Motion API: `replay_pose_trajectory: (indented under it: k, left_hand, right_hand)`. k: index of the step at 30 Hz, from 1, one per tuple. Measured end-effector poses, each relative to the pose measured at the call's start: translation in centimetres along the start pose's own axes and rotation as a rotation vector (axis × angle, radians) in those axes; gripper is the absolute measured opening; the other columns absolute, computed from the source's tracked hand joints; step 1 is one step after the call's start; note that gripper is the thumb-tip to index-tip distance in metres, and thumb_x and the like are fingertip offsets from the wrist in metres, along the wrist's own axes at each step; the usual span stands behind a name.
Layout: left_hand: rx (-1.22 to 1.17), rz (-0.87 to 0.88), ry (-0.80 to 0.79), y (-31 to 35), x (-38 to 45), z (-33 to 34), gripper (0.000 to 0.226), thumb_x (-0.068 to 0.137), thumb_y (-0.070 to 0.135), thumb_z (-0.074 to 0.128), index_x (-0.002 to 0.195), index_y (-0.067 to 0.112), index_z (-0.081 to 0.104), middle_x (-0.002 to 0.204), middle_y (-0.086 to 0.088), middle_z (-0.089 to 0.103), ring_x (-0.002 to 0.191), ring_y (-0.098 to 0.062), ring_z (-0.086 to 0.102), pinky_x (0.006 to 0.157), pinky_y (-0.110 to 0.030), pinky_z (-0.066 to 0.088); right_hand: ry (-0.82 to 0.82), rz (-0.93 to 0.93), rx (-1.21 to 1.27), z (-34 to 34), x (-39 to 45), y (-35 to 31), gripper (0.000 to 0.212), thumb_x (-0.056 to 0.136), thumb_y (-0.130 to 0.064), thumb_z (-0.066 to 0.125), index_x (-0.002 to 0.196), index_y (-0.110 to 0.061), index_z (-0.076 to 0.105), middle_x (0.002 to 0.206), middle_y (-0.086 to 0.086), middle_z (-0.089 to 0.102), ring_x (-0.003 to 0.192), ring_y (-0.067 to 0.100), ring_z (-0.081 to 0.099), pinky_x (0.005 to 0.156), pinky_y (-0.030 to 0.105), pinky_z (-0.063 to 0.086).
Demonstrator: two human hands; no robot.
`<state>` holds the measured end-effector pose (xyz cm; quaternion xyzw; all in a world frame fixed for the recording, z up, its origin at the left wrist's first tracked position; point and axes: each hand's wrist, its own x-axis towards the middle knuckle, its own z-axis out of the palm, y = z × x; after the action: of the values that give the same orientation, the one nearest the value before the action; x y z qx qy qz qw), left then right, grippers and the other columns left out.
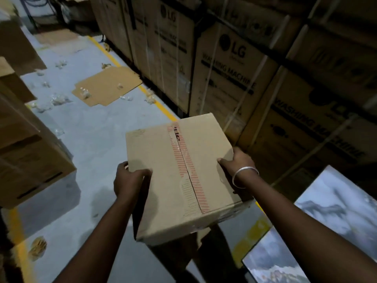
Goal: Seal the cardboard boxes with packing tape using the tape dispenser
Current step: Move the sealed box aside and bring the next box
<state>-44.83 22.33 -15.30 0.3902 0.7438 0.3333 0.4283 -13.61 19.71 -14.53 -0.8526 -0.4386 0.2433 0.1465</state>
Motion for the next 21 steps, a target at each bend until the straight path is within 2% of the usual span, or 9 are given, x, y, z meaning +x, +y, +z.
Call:
replay_pose_trajectory:
  k: [3, 6, 10, 12, 15, 21]
  left_hand:
    - [-0.035, 0.055, -0.123, 4.8, -1.0, 1.5, 0.072, 0.061, 0.023, 0.089, 0.125, 0.022, 0.056, 0.121, -0.004, 0.068, 0.104, -0.030, 0.065, 0.093, -0.044, 0.054]
    - [-0.036, 0.106, -0.257, 8.2, -3.4, 3.7, 0.075, 0.047, 0.027, 0.090, 0.115, 0.028, 0.059, 0.112, 0.002, 0.072, 0.097, -0.028, 0.069, 0.090, -0.050, 0.056]
    - [-0.028, 0.194, -0.382, 10.7, -8.7, 7.8, 0.077, 0.034, 0.036, 0.088, 0.107, 0.031, 0.064, 0.099, 0.007, 0.075, 0.088, -0.028, 0.072, 0.084, -0.053, 0.058]
    - [-0.030, 0.212, -0.425, 11.6, -12.2, 10.3, 0.081, 0.027, 0.037, 0.087, 0.104, 0.030, 0.064, 0.096, 0.006, 0.075, 0.086, -0.029, 0.072, 0.084, -0.054, 0.058]
    - [-0.009, 0.250, -0.494, 12.5, -19.1, 14.2, 0.075, 0.030, 0.031, 0.087, 0.102, 0.028, 0.063, 0.096, 0.003, 0.075, 0.086, -0.031, 0.071, 0.084, -0.053, 0.058]
    - [0.086, 0.334, -0.629, 11.5, -32.6, 21.8, 0.057, 0.037, 0.024, 0.085, 0.090, 0.025, 0.066, 0.089, 0.004, 0.075, 0.080, -0.030, 0.071, 0.079, -0.055, 0.060]
  right_hand:
    - [0.157, 0.067, 0.043, -5.0, -2.3, 1.5, 0.059, 0.082, -0.063, 0.061, 0.124, -0.021, 0.057, 0.123, 0.011, 0.065, 0.114, 0.040, 0.059, 0.095, 0.050, 0.052]
    - [0.293, 0.136, 0.028, -9.5, -4.8, 4.3, 0.058, 0.088, -0.062, 0.058, 0.123, -0.017, 0.055, 0.126, 0.013, 0.062, 0.115, 0.041, 0.057, 0.095, 0.050, 0.050]
    - [0.349, 0.233, 0.085, -14.3, -8.4, 10.5, 0.060, 0.084, -0.067, 0.057, 0.119, -0.018, 0.055, 0.121, 0.012, 0.062, 0.110, 0.041, 0.057, 0.088, 0.053, 0.054]
    - [0.382, 0.264, 0.108, -16.7, -10.4, 14.3, 0.056, 0.085, -0.064, 0.058, 0.116, -0.018, 0.058, 0.118, 0.013, 0.064, 0.107, 0.042, 0.059, 0.085, 0.048, 0.055]
    - [0.433, 0.311, 0.100, -20.3, -13.8, 20.6, 0.052, 0.090, -0.059, 0.061, 0.116, -0.014, 0.062, 0.118, 0.017, 0.066, 0.107, 0.042, 0.061, 0.079, 0.040, 0.050]
    - [0.474, 0.465, 0.129, -24.4, -21.8, 34.3, 0.058, 0.089, -0.063, 0.060, 0.116, -0.011, 0.059, 0.120, 0.021, 0.065, 0.109, 0.045, 0.060, 0.088, 0.046, 0.052]
